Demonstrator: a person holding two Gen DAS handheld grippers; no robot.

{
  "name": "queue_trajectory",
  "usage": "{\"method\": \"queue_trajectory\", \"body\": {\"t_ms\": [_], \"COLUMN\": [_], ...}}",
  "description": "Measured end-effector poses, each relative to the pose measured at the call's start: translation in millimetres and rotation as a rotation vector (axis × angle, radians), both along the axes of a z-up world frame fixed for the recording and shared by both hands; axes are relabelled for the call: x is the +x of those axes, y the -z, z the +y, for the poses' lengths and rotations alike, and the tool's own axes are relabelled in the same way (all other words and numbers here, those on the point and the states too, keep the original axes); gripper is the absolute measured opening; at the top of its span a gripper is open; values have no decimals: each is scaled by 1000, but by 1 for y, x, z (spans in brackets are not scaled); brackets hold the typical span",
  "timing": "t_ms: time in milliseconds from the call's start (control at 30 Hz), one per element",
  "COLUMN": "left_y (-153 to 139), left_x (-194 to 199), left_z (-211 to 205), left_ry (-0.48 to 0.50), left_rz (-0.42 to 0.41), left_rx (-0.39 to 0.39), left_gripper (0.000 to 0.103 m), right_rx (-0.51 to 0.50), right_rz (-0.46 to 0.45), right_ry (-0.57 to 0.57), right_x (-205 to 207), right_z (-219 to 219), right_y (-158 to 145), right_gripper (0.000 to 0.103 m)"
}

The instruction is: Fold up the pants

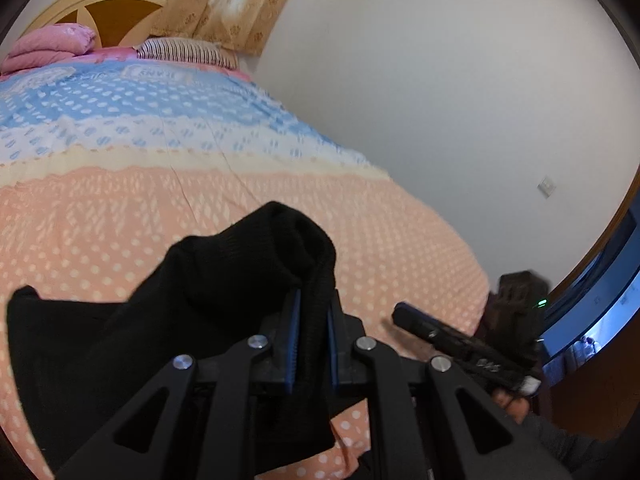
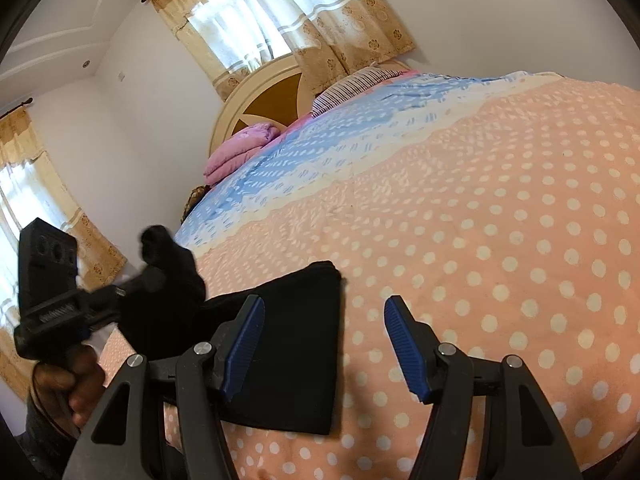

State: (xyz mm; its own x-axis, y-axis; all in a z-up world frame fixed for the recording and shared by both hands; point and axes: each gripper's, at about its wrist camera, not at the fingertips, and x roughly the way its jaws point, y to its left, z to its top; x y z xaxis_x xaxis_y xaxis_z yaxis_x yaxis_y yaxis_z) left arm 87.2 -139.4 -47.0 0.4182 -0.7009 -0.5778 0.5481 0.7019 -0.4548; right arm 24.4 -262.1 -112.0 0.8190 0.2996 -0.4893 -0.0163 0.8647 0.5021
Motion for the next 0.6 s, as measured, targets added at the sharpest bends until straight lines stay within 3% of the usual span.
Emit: {"method": "queue_trajectory", "body": {"t_ms": [233,300,367,433,600], "left_y": [22,18,10,2,-5], "left_x": [-9,-19,-31,-42,-55], "left_z": [-29,-28,-25,-14,27], "left_ry": [5,24,18,-3,-95], "left_rz": [-47,-61,-92,-148,-243], "left_rx": [99,80,72,45,58], "left_gripper": [18,27,66,83,93], "right_rx": [16,24,37,41,45], "right_rz": [2,-4,-6,-4,-11], "right_ry": [-32,-45,-52,-45,-25], "right_x": [3,5,5,5,5], "right_z": [1,2,2,2,8], "right_y": [8,9,11,12,3], "right_gripper": [64,64,64,64,64]}}
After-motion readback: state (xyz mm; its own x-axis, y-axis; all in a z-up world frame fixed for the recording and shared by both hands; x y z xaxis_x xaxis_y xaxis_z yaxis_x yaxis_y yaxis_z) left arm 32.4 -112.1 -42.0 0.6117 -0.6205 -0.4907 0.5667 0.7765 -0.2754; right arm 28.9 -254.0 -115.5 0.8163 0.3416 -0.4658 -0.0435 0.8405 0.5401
